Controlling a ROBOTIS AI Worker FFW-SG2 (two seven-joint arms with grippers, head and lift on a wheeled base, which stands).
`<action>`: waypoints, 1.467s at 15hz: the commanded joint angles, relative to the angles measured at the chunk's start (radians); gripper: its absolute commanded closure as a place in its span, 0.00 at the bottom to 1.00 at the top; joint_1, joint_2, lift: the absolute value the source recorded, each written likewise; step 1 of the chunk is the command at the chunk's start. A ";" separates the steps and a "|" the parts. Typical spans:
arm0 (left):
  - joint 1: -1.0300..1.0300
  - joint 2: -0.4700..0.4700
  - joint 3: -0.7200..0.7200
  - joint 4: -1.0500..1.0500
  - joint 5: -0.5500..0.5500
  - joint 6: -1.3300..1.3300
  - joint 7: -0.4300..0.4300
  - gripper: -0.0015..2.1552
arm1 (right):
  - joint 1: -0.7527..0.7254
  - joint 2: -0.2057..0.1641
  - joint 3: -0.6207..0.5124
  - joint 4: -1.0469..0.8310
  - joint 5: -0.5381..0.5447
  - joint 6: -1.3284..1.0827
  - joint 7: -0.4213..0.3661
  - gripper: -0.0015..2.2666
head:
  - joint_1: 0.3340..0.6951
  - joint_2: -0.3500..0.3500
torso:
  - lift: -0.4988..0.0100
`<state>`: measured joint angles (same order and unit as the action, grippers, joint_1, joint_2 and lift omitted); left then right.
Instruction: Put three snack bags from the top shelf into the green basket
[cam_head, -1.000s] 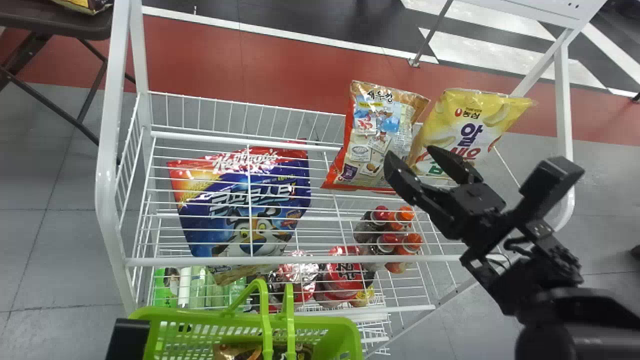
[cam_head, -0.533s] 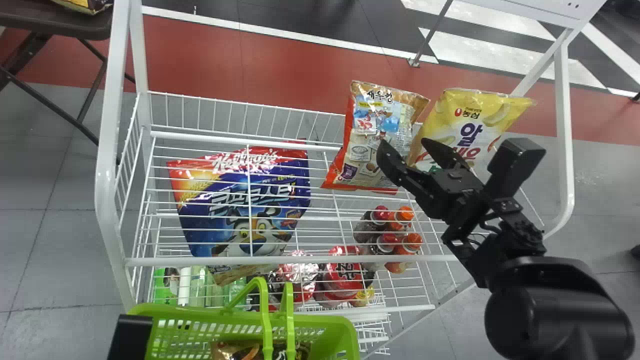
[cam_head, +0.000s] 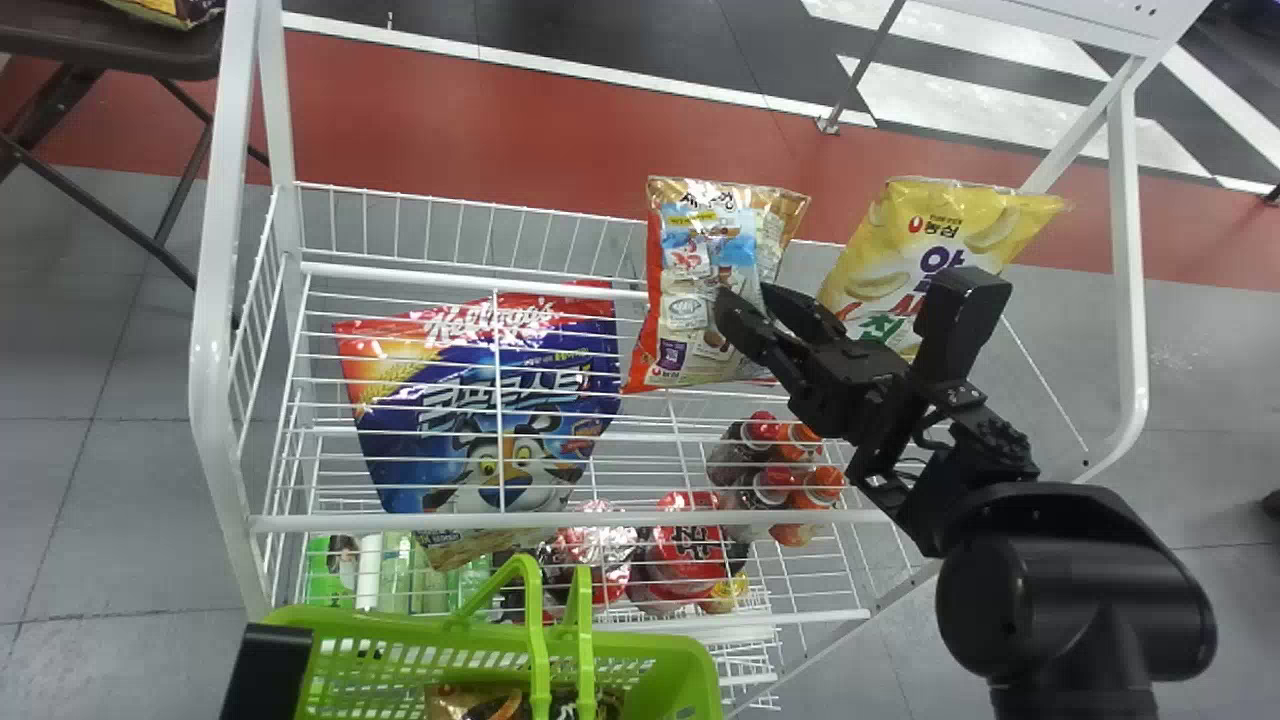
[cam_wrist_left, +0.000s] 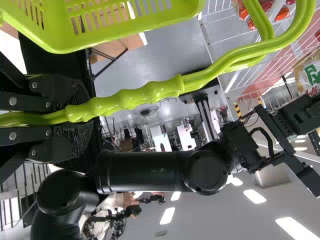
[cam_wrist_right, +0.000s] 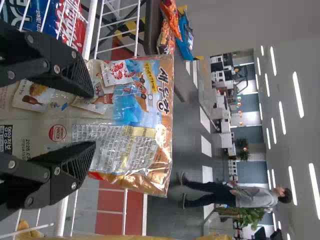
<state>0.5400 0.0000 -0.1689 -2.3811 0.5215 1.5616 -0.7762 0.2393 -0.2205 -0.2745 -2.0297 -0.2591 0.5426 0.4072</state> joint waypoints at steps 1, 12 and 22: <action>0.003 -0.003 -0.003 -0.009 0.000 0.009 0.000 0.99 | -0.003 -0.008 -0.009 0.000 -0.003 0.015 0.001 0.98 | 1.00 0.00 | 0.88; 0.018 -0.003 -0.020 -0.017 -0.003 0.002 0.001 0.99 | 0.236 0.027 -0.316 -0.452 -0.316 0.288 0.137 0.98 | 1.00 0.00 | 0.88; 0.021 -0.003 -0.017 -0.007 -0.009 -0.022 -0.005 0.99 | 0.354 0.102 -0.606 -0.747 -0.477 1.030 0.231 0.98 | 1.00 0.00 | 0.88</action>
<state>0.5627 0.0000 -0.1850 -2.3884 0.5123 1.5397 -0.7809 0.5744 -0.1186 -0.8971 -2.7687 -0.7378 1.5657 0.6357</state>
